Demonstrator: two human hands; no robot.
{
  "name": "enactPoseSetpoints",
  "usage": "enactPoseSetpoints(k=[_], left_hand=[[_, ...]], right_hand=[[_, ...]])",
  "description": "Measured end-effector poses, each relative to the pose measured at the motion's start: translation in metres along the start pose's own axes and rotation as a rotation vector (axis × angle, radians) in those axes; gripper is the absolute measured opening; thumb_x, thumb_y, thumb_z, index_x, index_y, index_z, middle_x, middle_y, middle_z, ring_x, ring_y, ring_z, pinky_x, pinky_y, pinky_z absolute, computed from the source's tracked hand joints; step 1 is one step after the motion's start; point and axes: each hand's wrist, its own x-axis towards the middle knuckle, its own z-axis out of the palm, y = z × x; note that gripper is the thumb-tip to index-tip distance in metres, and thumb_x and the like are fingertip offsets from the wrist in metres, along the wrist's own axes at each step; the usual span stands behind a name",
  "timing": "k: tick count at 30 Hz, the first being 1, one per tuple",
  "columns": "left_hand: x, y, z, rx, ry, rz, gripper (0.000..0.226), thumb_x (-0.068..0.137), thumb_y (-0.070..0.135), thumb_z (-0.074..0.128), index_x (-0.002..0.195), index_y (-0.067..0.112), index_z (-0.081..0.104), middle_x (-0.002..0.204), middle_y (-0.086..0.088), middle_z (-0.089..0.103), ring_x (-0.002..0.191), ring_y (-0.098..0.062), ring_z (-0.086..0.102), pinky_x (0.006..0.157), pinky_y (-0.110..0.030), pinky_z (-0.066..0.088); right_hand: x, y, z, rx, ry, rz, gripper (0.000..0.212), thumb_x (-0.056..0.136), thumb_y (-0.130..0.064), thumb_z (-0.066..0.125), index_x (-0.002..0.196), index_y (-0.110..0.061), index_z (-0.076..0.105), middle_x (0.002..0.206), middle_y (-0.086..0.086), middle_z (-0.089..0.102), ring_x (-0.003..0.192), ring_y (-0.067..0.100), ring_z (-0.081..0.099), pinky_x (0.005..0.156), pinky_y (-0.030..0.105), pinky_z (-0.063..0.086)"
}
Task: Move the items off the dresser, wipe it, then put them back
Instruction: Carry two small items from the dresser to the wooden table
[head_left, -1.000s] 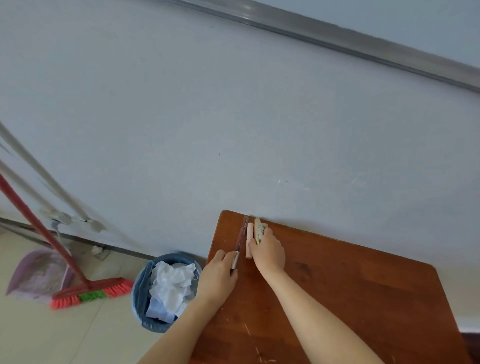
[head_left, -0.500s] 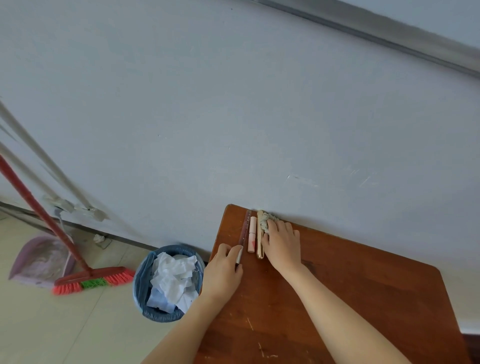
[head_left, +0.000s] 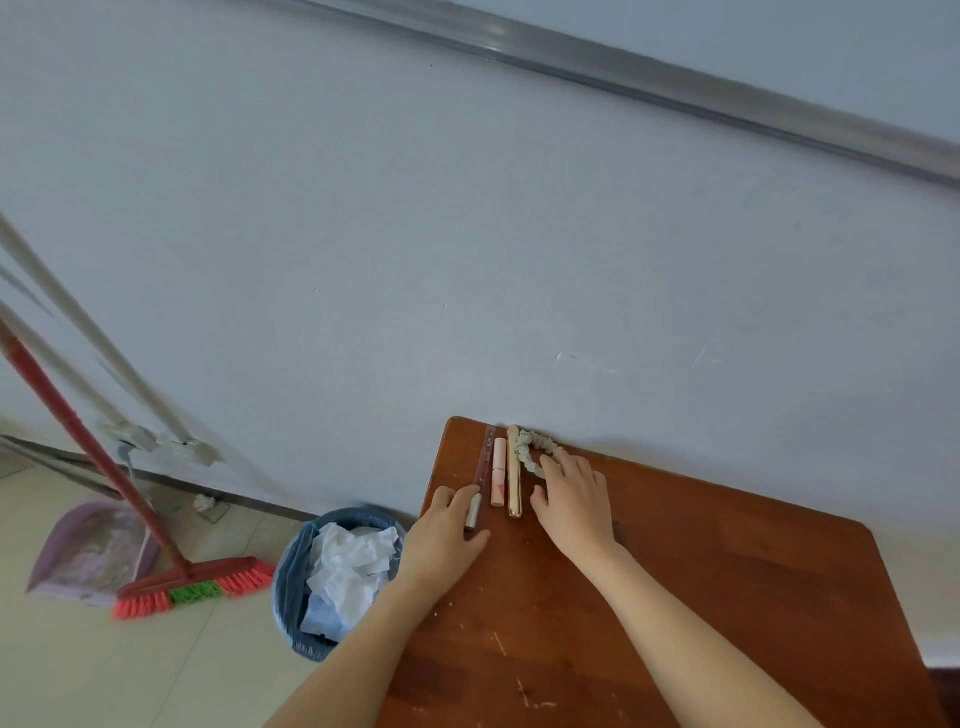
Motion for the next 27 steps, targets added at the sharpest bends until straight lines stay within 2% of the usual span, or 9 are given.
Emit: enactPoseSetpoints(k=[4, 7, 10, 12, 15, 17, 20, 25, 27], left_hand=[[-0.007, 0.001, -0.012, 0.098, 0.043, 0.047, 0.051, 0.091, 0.04, 0.046, 0.138, 0.023, 0.035, 0.134, 0.003, 0.042, 0.121, -0.014, 0.043, 0.091, -0.026, 0.043], [-0.015, 0.009, -0.023, 0.226, 0.104, 0.089, 0.065, 0.084, 0.054, 0.022, 0.132, 0.018, 0.046, 0.131, 0.001, 0.05, 0.123, -0.022, 0.043, 0.096, -0.033, 0.04], [-0.019, 0.019, -0.031, 0.4, 0.15, 0.168, 0.056, 0.079, 0.049, 0.029, 0.107, 0.02, 0.067, 0.11, 0.002, 0.067, 0.102, -0.025, 0.063, 0.076, -0.037, 0.054], [-0.024, 0.031, -0.038, 0.518, 0.141, 0.202, 0.049, 0.078, 0.049, 0.034, 0.102, 0.023, 0.069, 0.106, 0.003, 0.069, 0.098, -0.022, 0.067, 0.07, -0.033, 0.056], [-0.029, 0.046, -0.037, 0.586, 0.123, 0.279, 0.052, 0.078, 0.049, 0.034, 0.109, 0.021, 0.065, 0.112, 0.002, 0.067, 0.102, -0.022, 0.065, 0.073, -0.034, 0.055], [-0.031, 0.06, -0.033, 0.586, 0.068, 0.269, 0.062, 0.079, 0.052, 0.027, 0.12, 0.02, 0.06, 0.125, -0.001, 0.061, 0.115, -0.024, 0.058, 0.085, -0.038, 0.052], [-0.03, 0.077, -0.018, 0.583, -0.06, 0.361, 0.077, 0.08, 0.057, 0.004, 0.143, 0.021, 0.029, 0.152, -0.002, 0.025, 0.142, -0.024, 0.018, 0.112, -0.042, 0.023], [-0.036, 0.103, 0.005, 0.612, -0.16, 0.599, 0.066, 0.089, 0.057, 0.007, 0.147, 0.024, 0.015, 0.156, 0.002, 0.011, 0.144, -0.02, 0.003, 0.116, -0.041, 0.009], [-0.046, 0.114, 0.012, 0.632, -0.211, 0.728, 0.076, 0.082, 0.06, -0.003, 0.147, 0.026, 0.015, 0.156, 0.003, 0.011, 0.145, -0.02, 0.003, 0.117, -0.04, 0.009]], right_hand=[[-0.028, 0.015, -0.009, 0.03, 0.052, -0.021, 0.044, 0.092, -0.023, 0.046, 0.134, -0.011, 0.043, 0.138, 0.007, 0.045, 0.13, 0.024, 0.038, 0.103, 0.039, 0.032], [-0.048, 0.031, -0.021, 0.004, 0.03, -0.025, 0.05, 0.094, -0.03, 0.041, 0.141, -0.016, 0.032, 0.145, 0.005, 0.035, 0.136, 0.021, 0.027, 0.108, 0.036, 0.026], [-0.063, 0.046, -0.033, -0.001, 0.0, -0.031, 0.055, 0.095, -0.039, 0.037, 0.145, -0.023, 0.02, 0.152, 0.002, 0.021, 0.141, 0.019, 0.013, 0.112, 0.036, 0.017], [-0.071, 0.053, -0.039, -0.001, -0.004, -0.029, 0.057, 0.095, -0.042, 0.036, 0.146, -0.024, 0.017, 0.154, 0.002, 0.016, 0.143, 0.02, 0.008, 0.114, 0.038, 0.013], [-0.087, 0.062, -0.042, -0.005, -0.005, 0.004, 0.057, 0.095, -0.043, 0.033, 0.146, -0.025, 0.014, 0.155, 0.001, 0.011, 0.143, 0.02, 0.004, 0.115, 0.038, 0.01], [-0.098, 0.069, -0.042, 0.003, 0.007, 0.049, 0.056, 0.096, -0.044, 0.032, 0.146, -0.026, 0.014, 0.155, 0.001, 0.01, 0.144, 0.02, 0.003, 0.115, 0.038, 0.009], [-0.124, 0.077, -0.04, 0.028, 0.026, 0.157, 0.056, 0.096, -0.044, 0.031, 0.146, -0.027, 0.014, 0.156, 0.001, 0.01, 0.144, 0.02, 0.002, 0.115, 0.038, 0.008], [-0.199, 0.079, -0.034, 0.054, 0.076, 0.45, 0.057, 0.095, -0.046, 0.031, 0.146, -0.028, 0.014, 0.156, 0.002, 0.009, 0.144, 0.021, 0.001, 0.116, 0.04, 0.007], [-0.238, 0.07, -0.03, 0.061, 0.101, 0.616, 0.057, 0.095, -0.047, 0.031, 0.146, -0.028, 0.014, 0.156, 0.002, 0.01, 0.144, 0.021, 0.002, 0.116, 0.04, 0.007]])
